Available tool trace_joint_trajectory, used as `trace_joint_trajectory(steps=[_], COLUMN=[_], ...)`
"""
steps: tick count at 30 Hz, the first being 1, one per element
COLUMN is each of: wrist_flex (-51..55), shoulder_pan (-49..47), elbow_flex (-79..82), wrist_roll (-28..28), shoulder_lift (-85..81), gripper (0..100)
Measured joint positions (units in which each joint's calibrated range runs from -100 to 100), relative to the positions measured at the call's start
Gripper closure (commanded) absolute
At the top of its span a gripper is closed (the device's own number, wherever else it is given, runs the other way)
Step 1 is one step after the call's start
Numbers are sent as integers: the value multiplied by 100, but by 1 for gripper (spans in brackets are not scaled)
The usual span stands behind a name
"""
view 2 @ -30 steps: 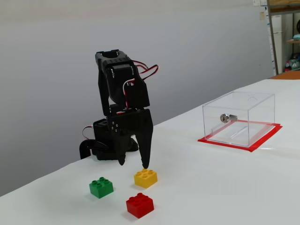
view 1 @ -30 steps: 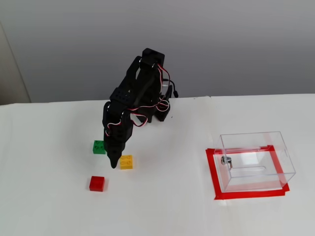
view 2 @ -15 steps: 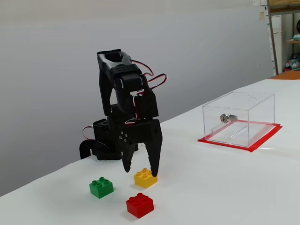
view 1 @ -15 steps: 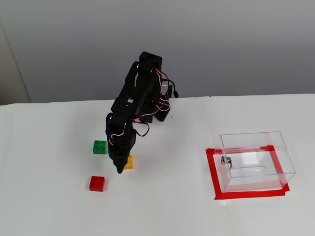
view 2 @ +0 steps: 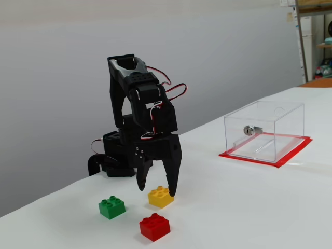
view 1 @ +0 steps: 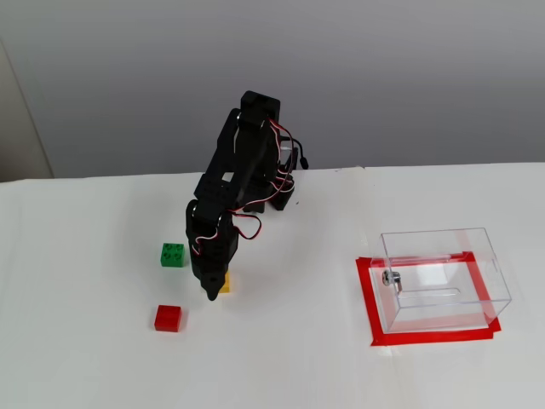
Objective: Pick the yellow lego brick and place it into the transparent box
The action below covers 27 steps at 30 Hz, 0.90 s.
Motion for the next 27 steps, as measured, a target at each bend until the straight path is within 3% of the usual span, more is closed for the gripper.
trace_joint_trajectory(steps=[27], wrist_flex=[0], shoulder_pan=[246], elbow_flex=[300], wrist_roll=[78], shoulder_lift=[245], gripper=[65])
